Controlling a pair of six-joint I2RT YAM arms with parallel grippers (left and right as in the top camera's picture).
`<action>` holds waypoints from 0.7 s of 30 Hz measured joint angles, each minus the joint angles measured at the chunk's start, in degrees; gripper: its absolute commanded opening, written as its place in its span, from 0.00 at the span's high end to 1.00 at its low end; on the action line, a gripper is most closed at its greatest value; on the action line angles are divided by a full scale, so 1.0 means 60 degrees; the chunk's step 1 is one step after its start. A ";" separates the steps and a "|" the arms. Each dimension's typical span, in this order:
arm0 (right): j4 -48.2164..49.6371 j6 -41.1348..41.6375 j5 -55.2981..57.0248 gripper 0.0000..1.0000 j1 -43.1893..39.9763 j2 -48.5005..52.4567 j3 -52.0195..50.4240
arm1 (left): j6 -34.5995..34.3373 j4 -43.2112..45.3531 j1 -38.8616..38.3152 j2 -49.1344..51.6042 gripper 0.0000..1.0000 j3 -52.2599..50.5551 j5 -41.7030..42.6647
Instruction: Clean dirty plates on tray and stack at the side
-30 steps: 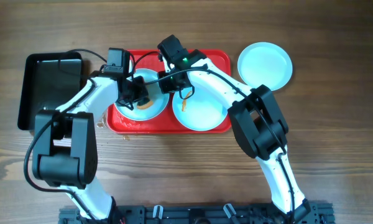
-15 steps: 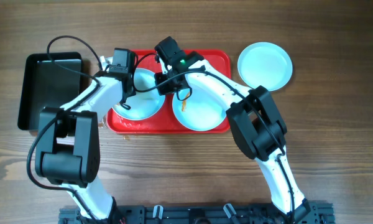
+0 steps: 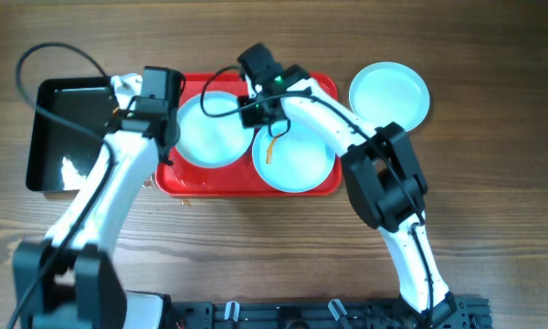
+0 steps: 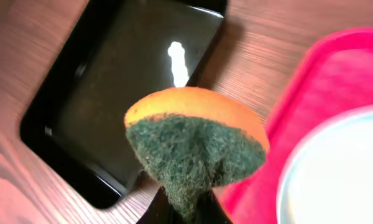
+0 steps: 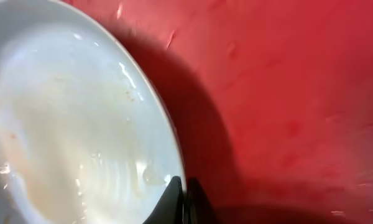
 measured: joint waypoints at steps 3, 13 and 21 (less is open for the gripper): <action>-0.0055 -0.0073 0.0175 0.96 -0.0273 -0.0007 0.0437 | -0.0168 -0.0135 0.0000 -0.0171 0.96 0.0000 0.1333; -0.0073 -0.2135 0.2874 0.96 -0.0758 -0.1384 0.0721 | -0.0353 -0.0168 -0.0029 0.0164 0.96 0.0000 0.4641; 0.0091 -0.4470 0.6178 0.96 0.0200 -0.2579 0.0885 | -0.0412 0.0142 -0.0029 0.0364 0.96 0.0000 0.4998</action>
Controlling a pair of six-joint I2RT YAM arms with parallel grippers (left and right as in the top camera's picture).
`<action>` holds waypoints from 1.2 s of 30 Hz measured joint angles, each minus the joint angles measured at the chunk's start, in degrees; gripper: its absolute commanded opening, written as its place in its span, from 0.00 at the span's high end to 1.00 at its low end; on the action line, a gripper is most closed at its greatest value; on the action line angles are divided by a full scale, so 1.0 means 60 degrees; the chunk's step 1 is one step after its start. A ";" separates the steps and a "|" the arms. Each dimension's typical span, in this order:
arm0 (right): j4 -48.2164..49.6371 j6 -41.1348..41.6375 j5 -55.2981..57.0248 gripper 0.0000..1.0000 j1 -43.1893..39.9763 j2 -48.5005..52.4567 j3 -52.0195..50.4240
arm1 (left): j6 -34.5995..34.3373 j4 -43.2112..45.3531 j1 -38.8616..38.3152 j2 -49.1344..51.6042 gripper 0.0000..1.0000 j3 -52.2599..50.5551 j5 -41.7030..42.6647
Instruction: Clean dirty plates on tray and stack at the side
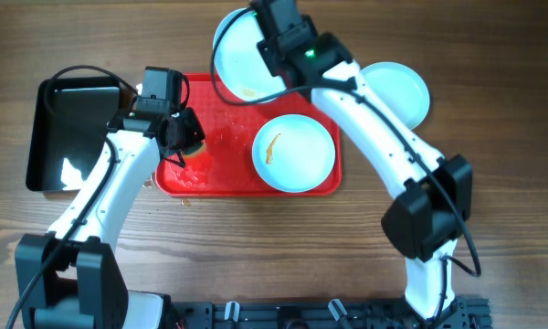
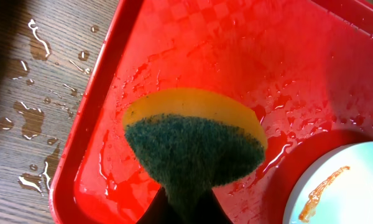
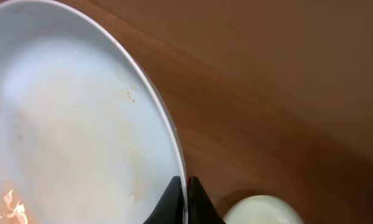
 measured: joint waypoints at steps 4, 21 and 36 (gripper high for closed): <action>0.0182 -0.0962 0.1869 0.96 0.0758 -0.0073 0.0018 | -0.0007 0.0109 0.0000 0.0018 0.95 0.0000 0.0033; -0.0229 -0.1486 0.3588 0.96 0.1555 -0.0073 0.0025 | -0.0007 0.0175 0.0000 0.0018 0.96 0.0000 0.0087; -0.0612 0.1756 -0.4339 0.96 -0.0488 0.1286 -0.0590 | 0.0761 0.1621 0.0000 0.0018 0.96 -0.0007 0.1501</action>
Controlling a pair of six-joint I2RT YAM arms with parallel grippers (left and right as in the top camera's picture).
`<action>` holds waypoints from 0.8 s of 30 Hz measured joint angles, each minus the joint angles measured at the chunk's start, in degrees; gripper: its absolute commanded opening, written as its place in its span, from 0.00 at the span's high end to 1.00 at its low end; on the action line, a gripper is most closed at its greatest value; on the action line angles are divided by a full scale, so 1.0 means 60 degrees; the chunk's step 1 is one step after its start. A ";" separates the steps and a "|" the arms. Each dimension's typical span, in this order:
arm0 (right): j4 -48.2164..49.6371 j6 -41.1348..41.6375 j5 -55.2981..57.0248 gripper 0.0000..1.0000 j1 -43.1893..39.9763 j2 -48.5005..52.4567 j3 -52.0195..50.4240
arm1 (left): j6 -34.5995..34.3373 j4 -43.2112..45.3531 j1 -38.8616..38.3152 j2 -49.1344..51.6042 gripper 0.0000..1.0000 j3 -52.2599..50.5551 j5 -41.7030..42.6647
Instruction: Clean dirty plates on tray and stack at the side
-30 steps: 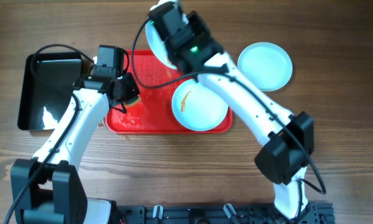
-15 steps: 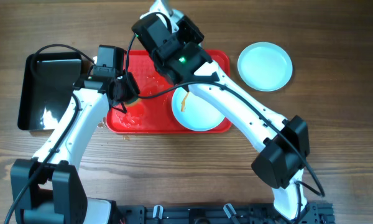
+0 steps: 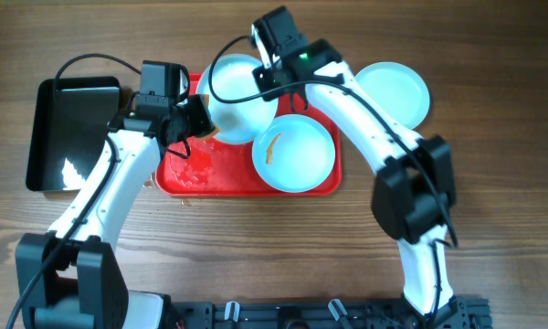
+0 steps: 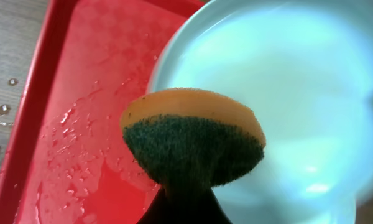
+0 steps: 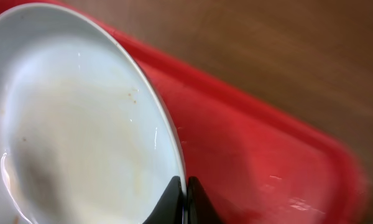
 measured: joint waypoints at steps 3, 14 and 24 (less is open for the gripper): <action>0.0295 0.0200 -0.0900 0.96 0.0073 0.0780 -0.0146 | 0.0135 0.0098 0.0000 0.0004 0.96 0.0000 0.0135; 0.0827 0.1024 -0.2648 0.96 0.0171 0.1388 -0.0149 | 0.0240 0.0029 0.0004 0.0437 0.96 0.0000 0.0098; 0.0852 0.1188 -0.2776 0.96 0.0186 0.1486 -0.0149 | 0.0280 0.0233 0.0004 0.2455 0.93 0.0000 0.0015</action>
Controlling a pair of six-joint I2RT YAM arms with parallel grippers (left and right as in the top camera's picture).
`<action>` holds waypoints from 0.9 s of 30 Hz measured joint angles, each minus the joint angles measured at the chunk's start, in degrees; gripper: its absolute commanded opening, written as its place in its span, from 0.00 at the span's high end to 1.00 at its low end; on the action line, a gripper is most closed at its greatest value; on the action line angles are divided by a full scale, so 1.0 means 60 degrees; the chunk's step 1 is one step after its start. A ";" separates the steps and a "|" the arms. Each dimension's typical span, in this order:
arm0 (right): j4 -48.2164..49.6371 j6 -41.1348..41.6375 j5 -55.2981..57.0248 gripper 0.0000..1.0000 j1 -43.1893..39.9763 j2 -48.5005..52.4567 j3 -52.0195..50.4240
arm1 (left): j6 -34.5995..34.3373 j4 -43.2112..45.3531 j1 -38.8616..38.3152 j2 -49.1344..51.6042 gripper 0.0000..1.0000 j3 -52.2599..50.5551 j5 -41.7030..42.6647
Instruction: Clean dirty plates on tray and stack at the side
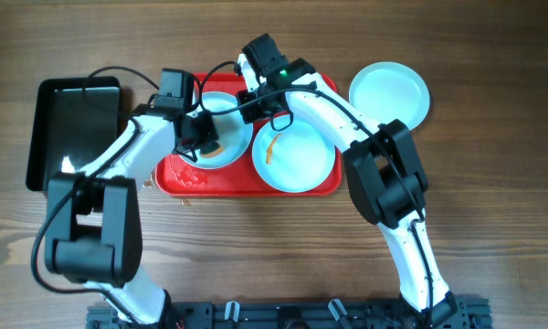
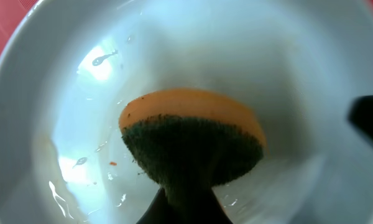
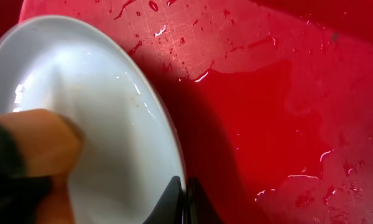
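A red tray [image 1: 297,189] holds two white plates. My right gripper [image 1: 248,99] is shut on the rim of the left plate [image 1: 230,137], seen wet in the right wrist view [image 3: 112,124]. My left gripper [image 1: 204,132] is shut on an orange and green sponge [image 2: 193,146] pressed inside that plate [image 2: 311,56]. The sponge [image 3: 25,149] also shows in the right wrist view. The second plate [image 1: 297,155] bears an orange streak. A clean white plate [image 1: 389,94] lies on the table right of the tray.
A black tray [image 1: 68,137] sits on the wooden table left of the red tray. Water pools on the red tray's floor [image 3: 267,112]. Cables run over both arms above the tray.
The held plate has come down lower over the tray's left half. My left gripper has moved the sponge from the plate's edge to inside the plate.
My right gripper held the left plate's rim on the tray while the sponge hung by the black tray. Then the plate was lifted beyond the tray's far edge and the sponge was over the wet tray. Plate and sponge then met over the tray; now the sponge presses inside.
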 measured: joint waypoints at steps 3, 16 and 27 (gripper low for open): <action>-0.0007 0.0000 0.0004 0.96 0.0000 0.0029 0.0000 | 0.0033 0.0149 0.0000 0.0189 0.93 0.0000 -0.0076; -0.0033 0.0106 -0.0175 0.96 0.0062 0.0146 0.0000 | 0.0069 -0.0044 -0.0073 0.0357 0.96 0.0080 -0.3195; 0.0004 0.0146 -0.0437 0.96 0.0175 0.0142 0.0000 | 0.0066 -0.0109 -0.0120 0.0117 0.96 0.0055 -0.6495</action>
